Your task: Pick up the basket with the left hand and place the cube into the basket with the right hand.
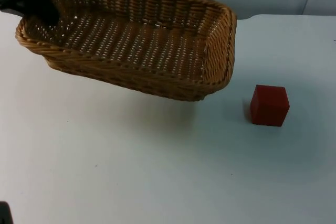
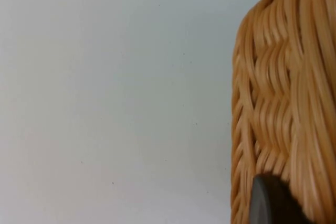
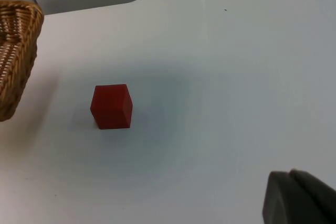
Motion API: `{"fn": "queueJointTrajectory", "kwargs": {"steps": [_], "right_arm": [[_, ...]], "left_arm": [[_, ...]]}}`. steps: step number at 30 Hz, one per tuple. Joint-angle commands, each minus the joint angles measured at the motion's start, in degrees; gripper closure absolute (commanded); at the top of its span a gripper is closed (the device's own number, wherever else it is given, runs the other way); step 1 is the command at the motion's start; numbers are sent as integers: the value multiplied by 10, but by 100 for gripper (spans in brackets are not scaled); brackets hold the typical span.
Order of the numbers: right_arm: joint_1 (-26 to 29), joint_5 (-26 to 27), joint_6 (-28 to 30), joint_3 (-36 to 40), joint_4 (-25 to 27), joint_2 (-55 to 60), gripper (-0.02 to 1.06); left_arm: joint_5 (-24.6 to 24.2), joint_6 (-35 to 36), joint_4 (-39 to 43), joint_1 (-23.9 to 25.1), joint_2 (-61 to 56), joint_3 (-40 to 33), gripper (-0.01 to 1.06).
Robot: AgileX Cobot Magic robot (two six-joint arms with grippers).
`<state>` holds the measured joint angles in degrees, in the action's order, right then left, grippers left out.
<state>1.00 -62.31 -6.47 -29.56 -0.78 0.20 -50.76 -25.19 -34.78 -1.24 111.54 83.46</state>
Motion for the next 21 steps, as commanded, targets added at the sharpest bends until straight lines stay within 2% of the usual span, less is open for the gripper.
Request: {"fn": "queueJointTrajectory", "kwargs": {"steps": [1, 9, 21], "right_arm": [[-2, 6, 0, 2, -5, -2, 105], [-2, 6, 0, 2, -5, -2, 105], [-2, 6, 0, 2, -5, -2, 105]], "left_arm": [[-12, 2, -23, 2, -9, 6, 105], [-13, 2, -23, 2, -5, 4, 105], [17, 2, -23, 2, -5, 4, 105]]}}
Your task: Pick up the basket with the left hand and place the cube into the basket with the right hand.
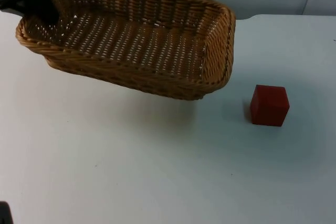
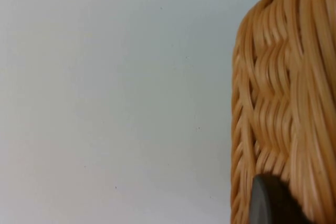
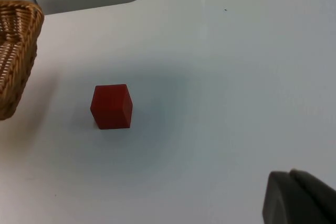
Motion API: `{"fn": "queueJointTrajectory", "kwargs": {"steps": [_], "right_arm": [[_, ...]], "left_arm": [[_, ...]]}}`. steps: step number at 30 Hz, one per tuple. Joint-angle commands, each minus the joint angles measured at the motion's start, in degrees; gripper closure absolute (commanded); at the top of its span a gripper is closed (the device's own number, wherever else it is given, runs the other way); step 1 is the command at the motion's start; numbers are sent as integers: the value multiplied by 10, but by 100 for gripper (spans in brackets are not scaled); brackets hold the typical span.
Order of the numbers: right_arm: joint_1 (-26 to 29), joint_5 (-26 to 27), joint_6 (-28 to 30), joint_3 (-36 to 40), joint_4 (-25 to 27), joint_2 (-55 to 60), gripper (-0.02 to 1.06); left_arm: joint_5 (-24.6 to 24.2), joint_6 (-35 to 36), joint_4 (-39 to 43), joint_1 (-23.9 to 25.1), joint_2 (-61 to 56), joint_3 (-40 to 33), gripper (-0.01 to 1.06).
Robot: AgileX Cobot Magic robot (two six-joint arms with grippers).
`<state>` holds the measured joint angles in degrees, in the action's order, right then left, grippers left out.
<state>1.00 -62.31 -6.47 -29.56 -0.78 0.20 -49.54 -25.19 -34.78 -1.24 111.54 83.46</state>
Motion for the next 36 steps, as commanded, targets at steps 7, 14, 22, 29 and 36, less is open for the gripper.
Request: {"fn": "queueJointTrajectory", "kwargs": {"steps": [7, 14, 22, 29, 36], "right_arm": [[-2, 6, 0, 2, -5, -2, 105], [-2, 6, 0, 2, -5, -2, 105], [-2, 6, 0, 2, -5, -2, 105], [-2, 6, 0, 2, -5, -2, 105], [-2, 6, 0, 2, -5, -2, 105]], "left_arm": [[34, 2, -23, 2, -5, 4, 105], [66, 2, -23, 2, -5, 4, 105], [80, 2, -23, 2, -5, 4, 105], [80, 2, -23, 2, -5, 4, 105], [84, 4, -26, 2, -5, 4, 105]]}}
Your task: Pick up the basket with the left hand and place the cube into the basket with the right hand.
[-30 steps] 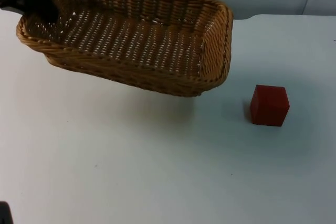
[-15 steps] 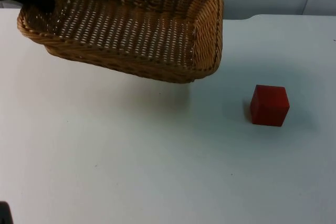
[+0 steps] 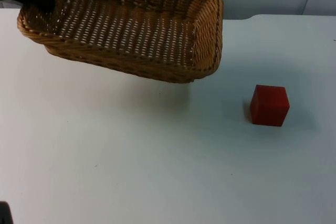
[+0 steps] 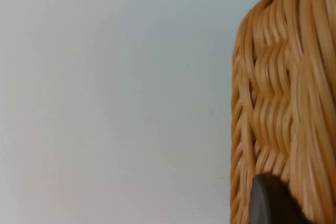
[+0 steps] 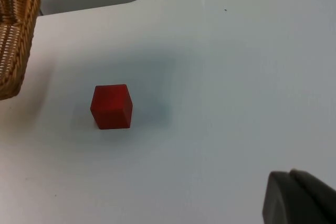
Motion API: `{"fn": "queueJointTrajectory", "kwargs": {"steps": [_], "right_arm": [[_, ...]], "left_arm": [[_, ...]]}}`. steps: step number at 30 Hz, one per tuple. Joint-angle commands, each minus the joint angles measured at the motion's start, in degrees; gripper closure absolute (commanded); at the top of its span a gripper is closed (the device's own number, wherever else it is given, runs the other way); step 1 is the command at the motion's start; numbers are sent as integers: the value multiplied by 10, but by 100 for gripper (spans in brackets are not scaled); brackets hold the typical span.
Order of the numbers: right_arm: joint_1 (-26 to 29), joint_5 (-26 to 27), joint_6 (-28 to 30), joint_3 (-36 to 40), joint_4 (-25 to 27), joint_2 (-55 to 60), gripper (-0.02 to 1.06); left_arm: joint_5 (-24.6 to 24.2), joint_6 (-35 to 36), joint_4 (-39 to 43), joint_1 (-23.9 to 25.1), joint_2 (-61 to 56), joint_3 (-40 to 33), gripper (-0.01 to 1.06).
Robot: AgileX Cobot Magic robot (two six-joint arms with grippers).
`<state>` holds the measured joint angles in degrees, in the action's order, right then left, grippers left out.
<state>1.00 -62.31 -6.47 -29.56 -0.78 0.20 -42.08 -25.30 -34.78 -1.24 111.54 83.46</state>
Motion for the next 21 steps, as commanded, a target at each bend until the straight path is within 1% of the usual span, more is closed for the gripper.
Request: {"fn": "queueJointTrajectory", "kwargs": {"steps": [1, 2, 6, 7, 11, 12, 14, 16, 21], "right_arm": [[-2, 6, 0, 2, -5, -2, 105], [-2, 6, 0, 2, -5, -2, 105], [-2, 6, 0, 2, -5, -2, 105], [-2, 6, 0, 2, -5, -2, 105], [-2, 6, 0, 2, -5, -2, 105], [-2, 6, 0, 2, -5, -2, 105], [-2, 6, 0, 2, -5, -2, 105], [-2, 6, 0, 2, -5, -2, 105], [-2, 6, -12, 2, -5, -2, 105]], "left_arm": [[-5, 12, -31, 2, -5, 4, 105], [-5, 12, -31, 2, -5, 4, 105], [-42, 17, -65, 2, -5, 4, 105], [-42, 17, -65, 2, -5, 4, 105], [-87, -13, -115, 2, -5, 4, 105], [-87, -13, -115, 2, -5, 4, 105], [-103, -21, -133, 2, -5, 4, 105], [-113, -17, -135, 2, -5, 4, 105], [-122, -17, -135, 2, -5, 4, 105]]}}
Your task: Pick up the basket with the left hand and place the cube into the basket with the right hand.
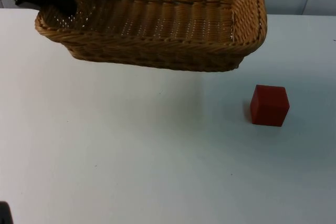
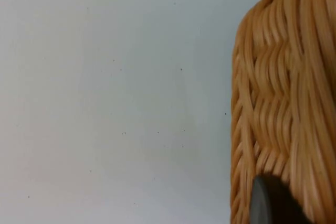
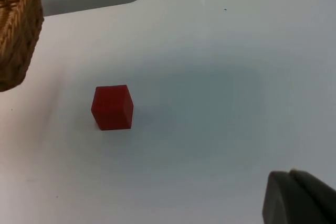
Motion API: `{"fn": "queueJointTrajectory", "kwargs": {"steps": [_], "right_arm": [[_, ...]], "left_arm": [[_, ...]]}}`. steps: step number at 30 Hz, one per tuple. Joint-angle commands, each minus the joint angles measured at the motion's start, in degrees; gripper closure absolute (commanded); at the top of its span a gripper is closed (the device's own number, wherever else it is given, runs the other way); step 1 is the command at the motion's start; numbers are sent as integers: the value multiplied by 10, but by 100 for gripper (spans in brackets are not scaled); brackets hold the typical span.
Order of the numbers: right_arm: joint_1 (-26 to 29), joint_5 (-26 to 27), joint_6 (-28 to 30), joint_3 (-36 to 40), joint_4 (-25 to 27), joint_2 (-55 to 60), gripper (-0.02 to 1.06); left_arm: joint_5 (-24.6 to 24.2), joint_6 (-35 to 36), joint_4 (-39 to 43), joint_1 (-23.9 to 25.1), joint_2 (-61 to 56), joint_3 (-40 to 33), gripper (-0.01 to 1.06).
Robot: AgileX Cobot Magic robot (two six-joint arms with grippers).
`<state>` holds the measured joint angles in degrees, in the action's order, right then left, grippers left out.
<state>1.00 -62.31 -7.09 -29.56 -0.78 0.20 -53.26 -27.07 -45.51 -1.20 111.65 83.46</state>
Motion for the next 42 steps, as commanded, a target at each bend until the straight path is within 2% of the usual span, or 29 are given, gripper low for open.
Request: {"fn": "queueJointTrajectory", "kwargs": {"steps": [1, 5, 13, 14, 16, 17, 20, 28, 32, 33, 37, 38, 40, 42], "right_arm": [[-2, 6, -5, 2, -5, -2, 105], [-2, 6, -5, 2, -2, 7, 105], [-2, 17, 13, -2, 26, 130, 105], [-2, 42, 13, -7, 50, 158, 105], [-2, 135, 31, -6, 100, 177, 105], [-2, 135, 31, -6, 100, 177, 105], [-2, 211, 42, -6, 125, 214, 105], [-2, 289, 58, -6, 126, 359, 105], [-2, 345, 71, -8, 145, 489, 105], [-2, 345, 71, -8, 145, 489, 105], [-2, 349, 146, -45, 213, 611, 105], [-2, 349, 146, -45, 213, 611, 105], [-2, 335, 184, -78, 246, 671, 105], [-2, 320, 195, -120, 253, 723, 104]], "left_arm": [[-11, 1, -28, 1, -6, 4, 105], [5, 1, -34, 1, -6, 4, 105], [15, -2, -34, 1, -6, 4, 105], [15, -7, -34, 0, -6, 4, 105], [14, -10, -36, 0, -6, 4, 105], [14, -10, -36, 0, -6, 4, 105], [14, -10, -36, 0, -6, 4, 105], [14, -16, -36, 0, -6, 4, 105], [15, -24, -36, 0, -6, 4, 105], [15, -24, -36, 0, -6, 4, 105], [16, -26, -36, 0, -6, 4, 105], [16, -26, -36, 0, -6, 4, 105], [18, -27, -36, 0, -6, 4, 105], [18, -28, -36, 0, -6, 4, 105]]}}
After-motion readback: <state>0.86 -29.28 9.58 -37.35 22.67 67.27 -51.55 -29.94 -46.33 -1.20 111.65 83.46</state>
